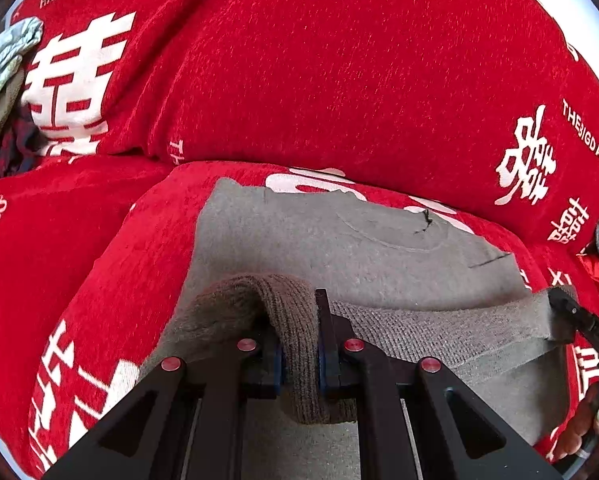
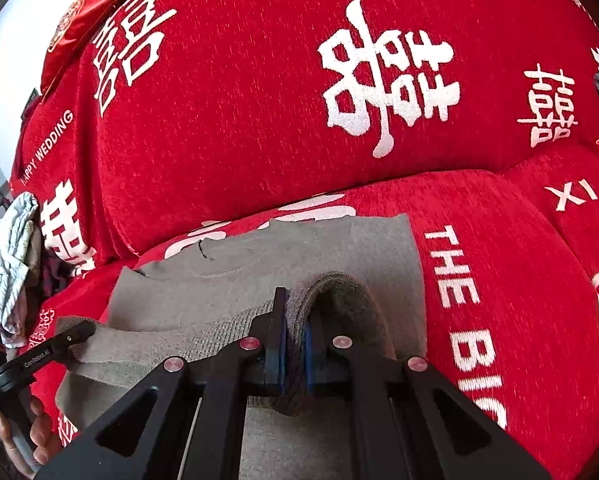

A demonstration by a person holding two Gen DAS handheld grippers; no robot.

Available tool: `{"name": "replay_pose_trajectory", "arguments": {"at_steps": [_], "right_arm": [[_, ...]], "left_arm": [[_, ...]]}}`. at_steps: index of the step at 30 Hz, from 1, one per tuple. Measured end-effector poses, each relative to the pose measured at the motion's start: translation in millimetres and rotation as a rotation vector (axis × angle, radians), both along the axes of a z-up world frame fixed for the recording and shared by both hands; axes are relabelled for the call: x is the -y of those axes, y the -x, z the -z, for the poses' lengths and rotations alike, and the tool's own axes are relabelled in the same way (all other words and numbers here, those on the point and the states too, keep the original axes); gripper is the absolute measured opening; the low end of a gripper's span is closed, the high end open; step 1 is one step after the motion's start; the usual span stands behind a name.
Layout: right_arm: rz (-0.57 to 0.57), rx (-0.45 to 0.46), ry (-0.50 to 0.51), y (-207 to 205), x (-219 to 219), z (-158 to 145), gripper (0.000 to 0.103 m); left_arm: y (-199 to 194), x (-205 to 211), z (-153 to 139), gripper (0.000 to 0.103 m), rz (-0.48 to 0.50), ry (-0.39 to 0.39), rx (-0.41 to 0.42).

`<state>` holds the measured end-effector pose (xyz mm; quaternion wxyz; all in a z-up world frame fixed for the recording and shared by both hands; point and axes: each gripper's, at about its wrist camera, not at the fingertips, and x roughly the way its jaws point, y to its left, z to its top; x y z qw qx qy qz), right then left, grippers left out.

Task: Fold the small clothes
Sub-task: 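Lift the held hem with both grippers and fold it toward the collar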

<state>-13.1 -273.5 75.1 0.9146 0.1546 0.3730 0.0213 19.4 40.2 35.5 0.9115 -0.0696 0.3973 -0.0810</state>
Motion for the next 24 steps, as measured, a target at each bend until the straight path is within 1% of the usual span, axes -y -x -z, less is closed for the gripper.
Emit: {"name": "replay_pose_trajectory", "arguments": {"at_steps": [4,10,24], "right_arm": [[0.002,-0.011,0.011,-11,0,-1,0.007],[-0.001,-0.022,0.023,-27,0,-4,0.007],[-0.009,-0.048,0.032,-60,4,-6,0.007]], "left_arm": [[-8,4,-3,0.013,0.001,-0.012,0.005],[-25,7,-6,0.013,0.0,-0.015,-0.009],[-55,12,-7,0.013,0.0,-0.007,-0.033]]}}
